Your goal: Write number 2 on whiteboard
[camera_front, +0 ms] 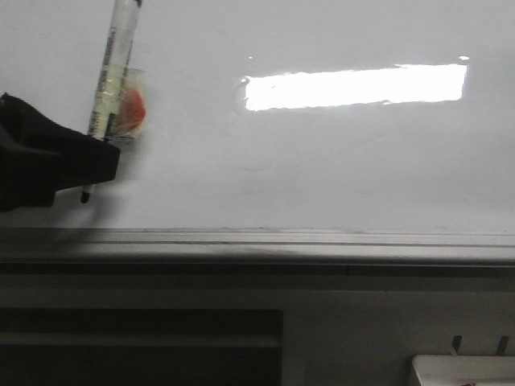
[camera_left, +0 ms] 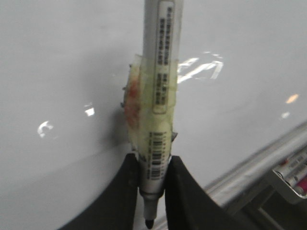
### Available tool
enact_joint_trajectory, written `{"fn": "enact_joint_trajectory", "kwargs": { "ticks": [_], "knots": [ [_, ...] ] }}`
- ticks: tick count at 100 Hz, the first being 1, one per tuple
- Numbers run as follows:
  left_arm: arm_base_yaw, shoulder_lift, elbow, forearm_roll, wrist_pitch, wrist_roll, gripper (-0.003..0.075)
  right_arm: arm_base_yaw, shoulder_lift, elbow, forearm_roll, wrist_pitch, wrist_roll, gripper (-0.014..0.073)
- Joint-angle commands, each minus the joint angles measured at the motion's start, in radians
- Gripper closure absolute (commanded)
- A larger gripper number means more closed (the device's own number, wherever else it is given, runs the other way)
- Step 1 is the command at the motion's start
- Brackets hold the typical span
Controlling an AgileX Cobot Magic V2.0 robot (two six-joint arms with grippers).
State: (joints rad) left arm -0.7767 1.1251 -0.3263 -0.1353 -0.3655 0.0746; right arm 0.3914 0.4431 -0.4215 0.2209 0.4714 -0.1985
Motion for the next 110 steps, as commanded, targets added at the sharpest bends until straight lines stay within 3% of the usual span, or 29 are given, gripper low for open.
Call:
{"fn": "enact_joint_trajectory", "kwargs": {
  "ticks": [1, 8, 18, 27, 39, 48, 87, 97, 110],
  "knots": [
    [-0.027, -0.047, -0.025, 0.183, -0.051, -0.007, 0.0741, 0.114, 0.03, -0.072, 0.016, -0.068, -0.04, 0.0592],
    [-0.04, -0.064, -0.025, 0.32, -0.033, -0.007, 0.0741, 0.212, 0.066, -0.097, 0.017, -0.068, -0.04, 0.0479],
    [-0.052, -0.073, -0.025, 0.473, -0.008, -0.007, 0.0741, 0.354, 0.148, -0.115, 0.017, -0.102, -0.042, 0.0241],
    [-0.061, -0.073, -0.025, 0.581, -0.01, -0.007, 0.0741, 0.483, 0.234, -0.115, 0.015, -0.189, -0.07, 0.0142],
    [-0.067, -0.073, -0.025, 0.773, -0.016, -0.007, 0.0741, 0.617, 0.355, -0.115, 0.008, -0.342, -0.087, 0.0143],
    [-0.067, -0.073, -0.025, 0.789, -0.018, -0.007, 0.0741, 0.668, 0.437, -0.12, 0.001, -0.421, -0.087, 0.0143],
    [-0.067, -0.073, -0.025, 0.817, -0.014, -0.005, 0.0741, 0.693, 0.573, -0.194, -0.001, -0.516, -0.089, 0.0146],
    [-0.067, -0.073, -0.025, 0.817, -0.014, -0.005, 0.0741, 0.693, 0.573, -0.194, -0.001, -0.498, -0.089, 0.0219],
    [-0.067, -0.073, -0.025, 0.817, -0.014, -0.005, 0.0741, 0.693, 0.573, -0.194, -0.001, -0.482, -0.089, 0.042]
  ]
}}
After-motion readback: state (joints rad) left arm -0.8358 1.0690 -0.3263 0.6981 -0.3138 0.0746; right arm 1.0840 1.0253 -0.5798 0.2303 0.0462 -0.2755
